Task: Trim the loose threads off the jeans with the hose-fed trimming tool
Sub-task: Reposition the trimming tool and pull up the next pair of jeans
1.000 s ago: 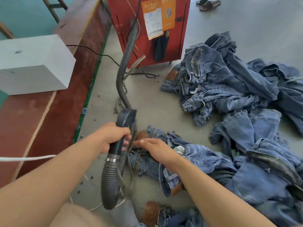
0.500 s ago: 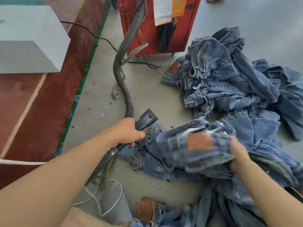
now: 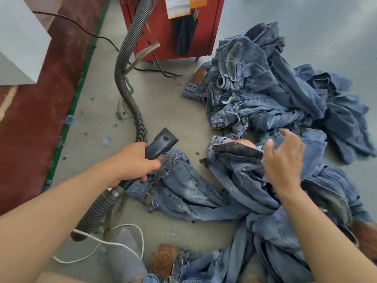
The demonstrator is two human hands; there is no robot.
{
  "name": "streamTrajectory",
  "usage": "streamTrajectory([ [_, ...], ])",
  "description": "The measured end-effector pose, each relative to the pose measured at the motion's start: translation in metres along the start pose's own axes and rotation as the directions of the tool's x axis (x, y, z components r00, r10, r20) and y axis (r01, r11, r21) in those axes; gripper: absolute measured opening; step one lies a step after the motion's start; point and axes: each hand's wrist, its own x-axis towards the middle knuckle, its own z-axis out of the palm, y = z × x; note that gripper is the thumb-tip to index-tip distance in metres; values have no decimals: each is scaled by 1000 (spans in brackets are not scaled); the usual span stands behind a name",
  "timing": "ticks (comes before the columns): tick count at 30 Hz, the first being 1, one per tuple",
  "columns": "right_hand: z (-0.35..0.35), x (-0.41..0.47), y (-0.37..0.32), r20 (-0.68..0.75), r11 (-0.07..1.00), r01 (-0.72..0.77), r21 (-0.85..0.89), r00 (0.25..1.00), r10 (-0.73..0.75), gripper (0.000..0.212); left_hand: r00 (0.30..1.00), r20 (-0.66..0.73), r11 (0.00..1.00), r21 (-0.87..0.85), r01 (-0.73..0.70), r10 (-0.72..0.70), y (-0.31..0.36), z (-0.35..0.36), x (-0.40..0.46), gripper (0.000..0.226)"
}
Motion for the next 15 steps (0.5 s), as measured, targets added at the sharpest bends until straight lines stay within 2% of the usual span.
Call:
streamTrajectory([
  [1, 9, 7, -15, 126, 986, 162, -34, 980, -157, 70, 1000, 0, 1000, 9, 2, -2, 1, 0, 0, 15],
  [2, 22, 13, -26, 331, 964, 252, -88, 920, -210, 86, 1000, 2, 1000, 17, 4, -5, 3, -1, 0, 14],
  [3, 36, 16, -33, 528, 943, 297, -153, 831, -176, 100, 1000, 6, 1000, 21, 7, -7, 6, -2, -1, 14],
  [4, 50, 17, -34, 680, 912, 335, -236, 728, -92, 104, 1000, 9, 1000, 18, 10, -10, 8, -3, -2, 15],
  [5, 61, 15, -28, 766, 886, 362, -290, 643, -13, 98, 1000, 11, 1000, 15, 11, -11, 10, -4, -3, 17],
  [6, 70, 14, -17, 803, 888, 347, -303, 595, 41, 86, 1000, 14, 1000, 16, 10, -10, 12, -6, -3, 18],
  [7, 74, 12, -5, 801, 917, 274, -289, 593, 75, 76, 1000, 19, 1000, 19, 10, -11, 13, -8, -2, 19],
  [10, 59, 0, 27, 684, 975, -137, -177, 695, 222, 59, 1000, 15, 1000, 17, 13, -13, 12, -10, 2, 20],
  [11, 45, -6, 36, 659, 954, -274, -120, 696, 283, 57, 1000, 13, 1000, 17, 10, -10, 11, -11, 3, 19],
  [12, 29, -14, 45, 650, 932, -351, -92, 688, 323, 55, 1000, 18, 1000, 14, 7, -7, 10, -10, 4, 19],
  [14, -2, -24, 53, 649, 945, -303, -122, 697, 307, 48, 999, 51, 1000, 21, 3, -4, 9, -9, 5, 18],
  [15, -14, -27, 52, 663, 960, -200, -195, 695, 279, 39, 997, 71, 999, 36, 0, -3, 8, -8, 5, 17],
])
